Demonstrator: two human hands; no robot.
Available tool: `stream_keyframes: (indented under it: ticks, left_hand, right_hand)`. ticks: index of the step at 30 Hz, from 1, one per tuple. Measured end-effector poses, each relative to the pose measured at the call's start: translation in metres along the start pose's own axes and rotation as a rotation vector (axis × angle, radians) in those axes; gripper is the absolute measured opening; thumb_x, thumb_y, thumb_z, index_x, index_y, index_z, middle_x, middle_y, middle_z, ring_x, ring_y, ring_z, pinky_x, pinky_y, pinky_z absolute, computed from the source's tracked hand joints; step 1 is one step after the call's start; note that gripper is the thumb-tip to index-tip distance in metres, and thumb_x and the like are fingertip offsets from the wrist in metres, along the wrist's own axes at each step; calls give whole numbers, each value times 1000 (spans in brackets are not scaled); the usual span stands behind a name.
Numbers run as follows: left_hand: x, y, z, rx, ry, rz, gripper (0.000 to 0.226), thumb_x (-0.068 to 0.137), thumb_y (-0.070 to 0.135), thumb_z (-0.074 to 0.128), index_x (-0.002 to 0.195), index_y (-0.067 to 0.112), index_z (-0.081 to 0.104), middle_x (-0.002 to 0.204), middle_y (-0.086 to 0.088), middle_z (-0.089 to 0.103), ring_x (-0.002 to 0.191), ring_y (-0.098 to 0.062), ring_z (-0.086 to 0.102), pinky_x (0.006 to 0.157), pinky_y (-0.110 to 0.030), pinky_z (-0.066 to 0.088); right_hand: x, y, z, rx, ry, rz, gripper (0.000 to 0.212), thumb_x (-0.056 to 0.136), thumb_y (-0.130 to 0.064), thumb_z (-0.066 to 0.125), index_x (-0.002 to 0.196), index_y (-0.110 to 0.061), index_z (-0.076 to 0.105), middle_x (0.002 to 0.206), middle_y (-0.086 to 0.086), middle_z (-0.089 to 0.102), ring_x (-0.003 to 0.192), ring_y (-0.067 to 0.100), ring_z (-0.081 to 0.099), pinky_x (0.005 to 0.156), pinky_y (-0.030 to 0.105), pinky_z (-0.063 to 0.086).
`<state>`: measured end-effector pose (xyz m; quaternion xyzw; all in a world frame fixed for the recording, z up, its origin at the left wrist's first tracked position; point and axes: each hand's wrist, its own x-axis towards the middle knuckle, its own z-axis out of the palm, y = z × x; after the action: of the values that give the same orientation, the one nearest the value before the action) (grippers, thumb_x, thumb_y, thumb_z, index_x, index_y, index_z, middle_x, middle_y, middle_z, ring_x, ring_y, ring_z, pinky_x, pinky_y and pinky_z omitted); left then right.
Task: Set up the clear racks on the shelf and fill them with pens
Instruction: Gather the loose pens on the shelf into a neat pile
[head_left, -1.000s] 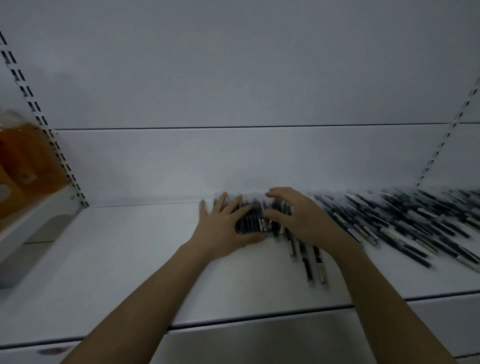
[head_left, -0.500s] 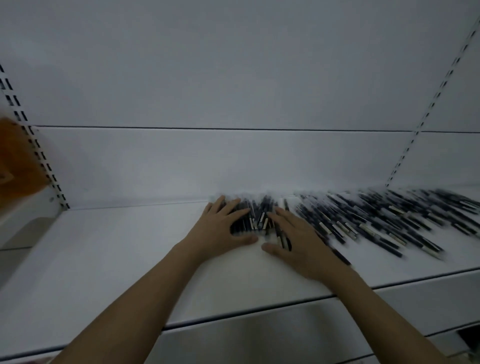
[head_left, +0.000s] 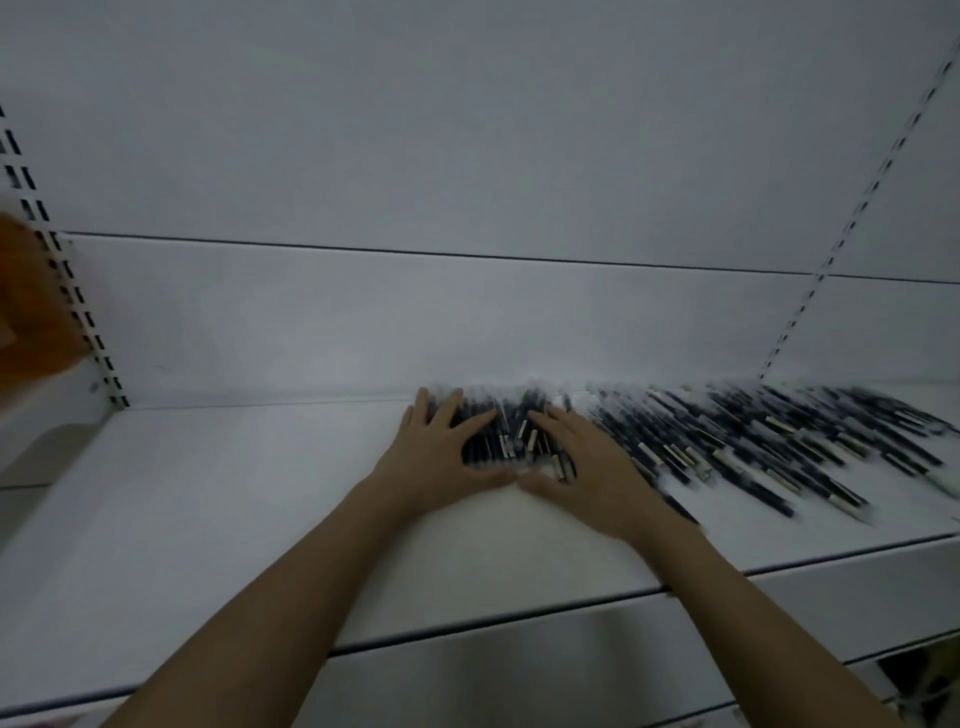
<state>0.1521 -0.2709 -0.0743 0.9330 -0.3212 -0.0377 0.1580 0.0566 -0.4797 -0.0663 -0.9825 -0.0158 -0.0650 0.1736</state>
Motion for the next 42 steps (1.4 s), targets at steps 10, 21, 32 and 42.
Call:
stream_keyframes:
  ticks: [10, 21, 32, 42]
  left_hand:
    - [9, 8, -1, -69, 2, -34, 111, 53, 100, 34, 151, 49, 21, 166, 6, 3, 152, -20, -10, 124, -43, 5]
    - [40, 72, 18, -74, 129, -118, 109, 57, 91, 50, 152, 45, 22, 165, 8, 11, 152, -13, 0, 123, -48, 2]
    - [32, 74, 13, -278, 279, -154, 93, 65, 77, 60, 147, 38, 39, 156, 14, 32, 143, 3, 20, 121, -42, 22]
    - [15, 70, 4, -375, 317, -261, 81, 73, 71, 68, 144, 46, 39, 158, 24, 20, 144, 3, 21, 103, -4, 21]
  right_hand:
    - [38, 34, -25, 117, -190, -215, 56, 93, -54, 58, 142, -35, 41, 157, -13, 29, 145, 7, 23, 120, 35, 24]
    - [79, 66, -64, 227, -454, -357, 48, 86, -42, 73, 129, -33, 54, 132, -10, 44, 121, 9, 45, 106, 29, 41]
    - [77, 71, -42, 424, -107, -431, 29, 95, -21, 63, 123, -24, 59, 132, -10, 43, 121, 4, 44, 100, 16, 31]
    - [74, 86, -65, 373, -23, -206, 32, 95, -31, 63, 125, -22, 54, 112, 0, 50, 92, 15, 55, 82, 28, 42]
